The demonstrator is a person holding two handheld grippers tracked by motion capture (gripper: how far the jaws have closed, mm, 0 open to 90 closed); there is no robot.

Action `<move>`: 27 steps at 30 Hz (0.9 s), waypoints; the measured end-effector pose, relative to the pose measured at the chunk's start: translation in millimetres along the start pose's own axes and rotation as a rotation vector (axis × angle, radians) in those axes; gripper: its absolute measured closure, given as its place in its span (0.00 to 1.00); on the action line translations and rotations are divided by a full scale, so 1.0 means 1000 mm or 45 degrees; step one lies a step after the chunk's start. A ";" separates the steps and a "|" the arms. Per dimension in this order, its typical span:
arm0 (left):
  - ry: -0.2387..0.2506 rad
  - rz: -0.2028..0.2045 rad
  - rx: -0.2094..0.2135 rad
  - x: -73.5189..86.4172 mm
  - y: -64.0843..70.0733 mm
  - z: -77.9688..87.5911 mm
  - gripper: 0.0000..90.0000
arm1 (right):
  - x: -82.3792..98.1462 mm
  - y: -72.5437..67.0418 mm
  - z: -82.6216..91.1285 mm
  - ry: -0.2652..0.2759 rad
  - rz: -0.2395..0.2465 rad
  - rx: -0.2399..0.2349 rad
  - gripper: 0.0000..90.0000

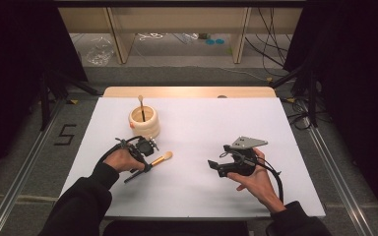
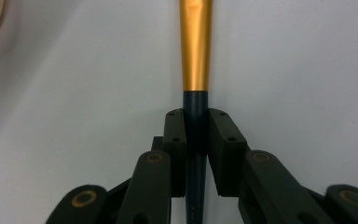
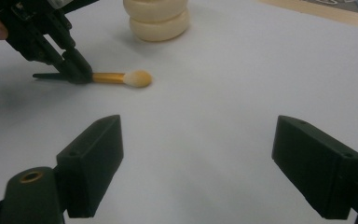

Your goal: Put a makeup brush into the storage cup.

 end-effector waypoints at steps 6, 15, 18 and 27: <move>-0.044 -0.037 -0.009 -0.003 -0.001 0.001 0.87 | 0.000 0.000 0.000 0.005 0.000 -0.003 0.19; -0.042 -0.059 -0.024 -0.004 0.001 0.000 0.87 | 0.000 -0.001 0.000 -0.005 -0.007 -0.013 0.19; -0.060 -0.088 -0.029 -0.004 0.000 0.001 0.87 | 0.000 -0.001 0.000 -0.008 -0.007 -0.012 0.19; -0.030 -0.103 -0.052 -0.001 -0.001 0.003 0.87 | 0.000 0.000 -0.001 0.004 0.002 -0.004 0.19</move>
Point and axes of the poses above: each handheld gripper's, and its own axes: z roughly backward along the jaws, x roughly out of its underside, y roughly to its right, the point moved 1 cm from there along -z, roughly forward along the jaws, and after that the axes turned 10 degrees about -y, right-handed, at the moved point
